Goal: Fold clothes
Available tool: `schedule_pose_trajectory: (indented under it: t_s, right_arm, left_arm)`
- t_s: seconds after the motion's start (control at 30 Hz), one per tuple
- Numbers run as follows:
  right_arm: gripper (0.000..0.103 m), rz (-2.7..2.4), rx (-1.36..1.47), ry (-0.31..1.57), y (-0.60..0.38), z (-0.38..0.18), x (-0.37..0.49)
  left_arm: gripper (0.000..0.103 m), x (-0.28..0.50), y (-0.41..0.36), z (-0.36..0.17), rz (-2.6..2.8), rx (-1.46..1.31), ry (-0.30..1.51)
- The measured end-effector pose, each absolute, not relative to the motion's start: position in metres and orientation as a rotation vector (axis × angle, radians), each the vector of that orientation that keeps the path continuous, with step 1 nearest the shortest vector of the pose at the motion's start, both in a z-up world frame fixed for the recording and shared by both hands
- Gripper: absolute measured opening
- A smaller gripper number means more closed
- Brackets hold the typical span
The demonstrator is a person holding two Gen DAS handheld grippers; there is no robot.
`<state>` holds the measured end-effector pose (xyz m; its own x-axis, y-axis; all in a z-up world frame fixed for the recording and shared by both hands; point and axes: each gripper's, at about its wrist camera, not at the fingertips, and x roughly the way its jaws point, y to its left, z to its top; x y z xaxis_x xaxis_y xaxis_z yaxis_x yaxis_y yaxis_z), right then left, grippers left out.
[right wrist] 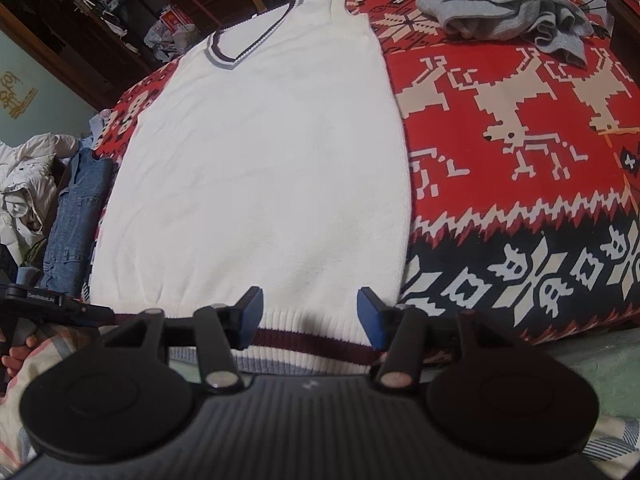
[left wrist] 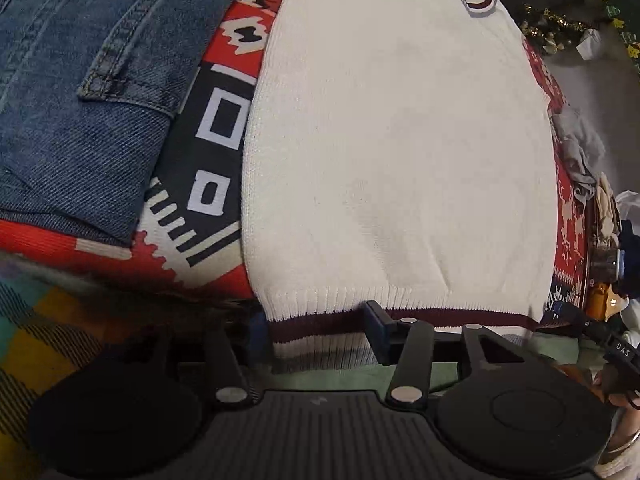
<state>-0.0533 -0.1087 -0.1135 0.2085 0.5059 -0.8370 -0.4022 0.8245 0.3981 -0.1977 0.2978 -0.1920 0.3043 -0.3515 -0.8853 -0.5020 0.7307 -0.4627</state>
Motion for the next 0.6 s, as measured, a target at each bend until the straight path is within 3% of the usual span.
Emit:
schedule_pose_trajectory:
  t_s: [0.2,0.37,0.4,0.53,0.6]
  right_arm:
    - [0.057,0.634,0.154,1.203,-0.114,-0.115,-0.05]
    - [0.057,0.646,0.2,1.207,-0.117,-0.116,-0.05]
    - [0.057,0.648,0.204,1.206,-0.117,-0.116,-0.05]
    - [0.057,0.645,0.187,1.212,-0.114,-0.116,-0.051]
    - [0.057,0.632,0.157,1.218,-0.111,-0.117,-0.052]
  left_arm:
    - [0.043,-0.207,0.302,-0.157,0.048,-0.785,1.148]
    - [0.042,-0.197,0.294,-0.17,0.013,-0.77,1.235]
    - [0.04,-0.195,0.292,-0.174,0.014,-0.761,1.256]
    - [0.013,-0.19,0.286,-0.188,0.054,-0.703,1.297]
    - [0.01,-0.191,0.288,-0.184,0.064,-0.702,1.267]
